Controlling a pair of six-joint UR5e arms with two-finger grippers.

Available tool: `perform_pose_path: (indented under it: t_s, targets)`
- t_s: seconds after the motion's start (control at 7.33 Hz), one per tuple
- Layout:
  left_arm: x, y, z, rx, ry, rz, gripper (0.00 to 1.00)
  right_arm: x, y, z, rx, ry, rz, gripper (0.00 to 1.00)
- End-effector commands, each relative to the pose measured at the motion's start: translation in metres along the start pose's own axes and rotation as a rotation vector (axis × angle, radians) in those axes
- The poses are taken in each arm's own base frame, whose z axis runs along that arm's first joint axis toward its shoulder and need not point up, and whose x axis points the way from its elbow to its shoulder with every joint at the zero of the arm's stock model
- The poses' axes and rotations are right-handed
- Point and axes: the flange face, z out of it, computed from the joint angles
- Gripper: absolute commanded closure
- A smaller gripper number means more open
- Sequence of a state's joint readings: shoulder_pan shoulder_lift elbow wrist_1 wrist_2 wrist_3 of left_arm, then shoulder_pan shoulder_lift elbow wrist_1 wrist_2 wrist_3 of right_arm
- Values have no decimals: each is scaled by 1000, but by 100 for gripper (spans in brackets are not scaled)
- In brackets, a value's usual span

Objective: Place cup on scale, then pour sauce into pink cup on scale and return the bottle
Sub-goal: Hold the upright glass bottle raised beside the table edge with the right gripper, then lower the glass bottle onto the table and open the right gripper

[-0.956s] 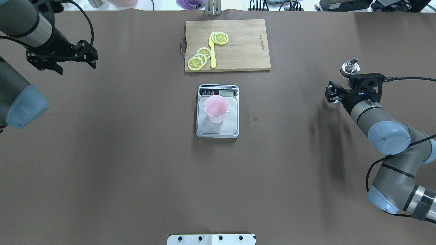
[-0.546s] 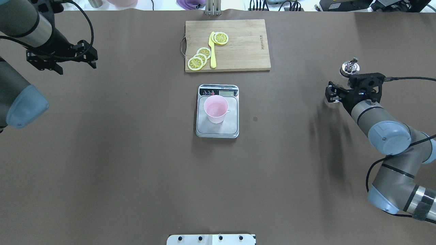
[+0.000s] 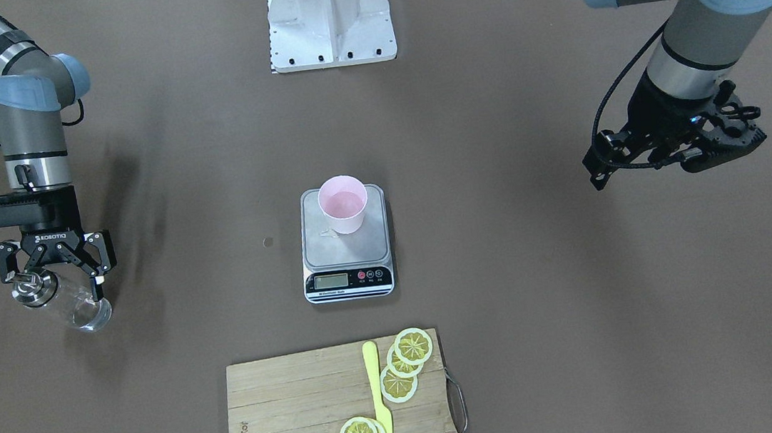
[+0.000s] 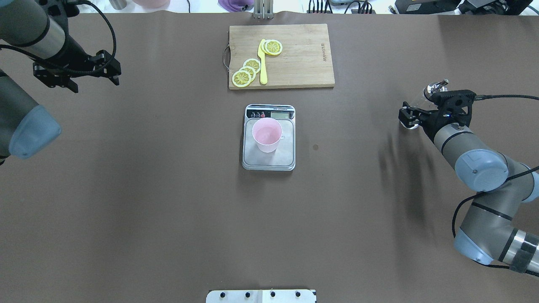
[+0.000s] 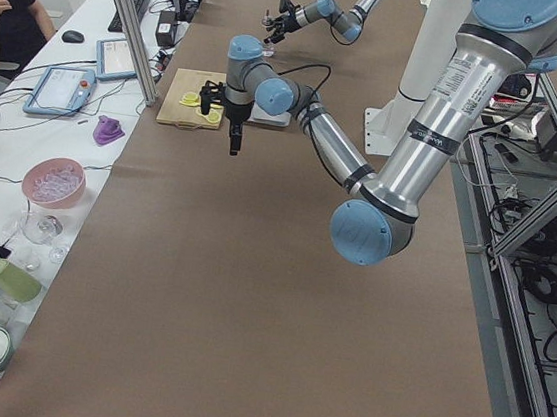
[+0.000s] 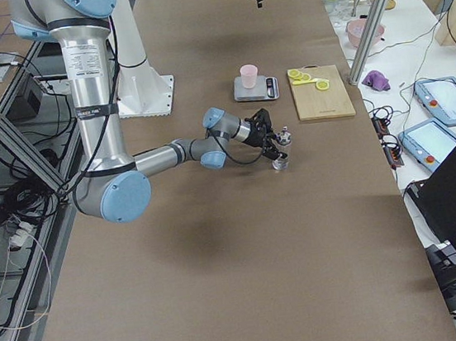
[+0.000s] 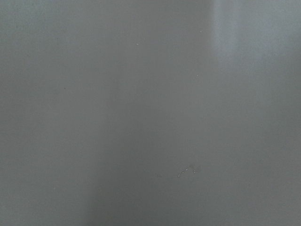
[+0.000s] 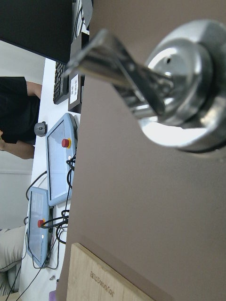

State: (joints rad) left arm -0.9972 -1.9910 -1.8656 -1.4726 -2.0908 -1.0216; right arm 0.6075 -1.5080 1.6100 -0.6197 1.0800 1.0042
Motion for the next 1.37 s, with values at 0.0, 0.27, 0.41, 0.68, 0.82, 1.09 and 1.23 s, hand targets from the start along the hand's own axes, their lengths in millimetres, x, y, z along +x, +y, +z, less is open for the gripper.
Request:
perform_pose_path:
  t_s: [0.0,0.27,0.41,0.68,0.82,1.09,1.23]
  targets:
    - [0,0,0,0,0,0,2,1,1,0,-5,2,-4,0]
    - [0,0,1,-2,-1,0,2,11,5,-3,-8,10,-6,0]
    - [2,1,-1,0,2,2,2,22,0,-21,-3,2,-1,0]
    - [1,1,0,-1,1,2,2,37,1,-44,-13,-3,12,0]
    - [0,0,1,0,-1,1,2,37,2,-51,-16,-11,35,0]
    - [-2,0,2,8,-8,2,2,37,4,-98,-44,-66,92,0]
    - [-2,0,4,14,-16,1,2,50,-2,-126,-70,-84,89,0]
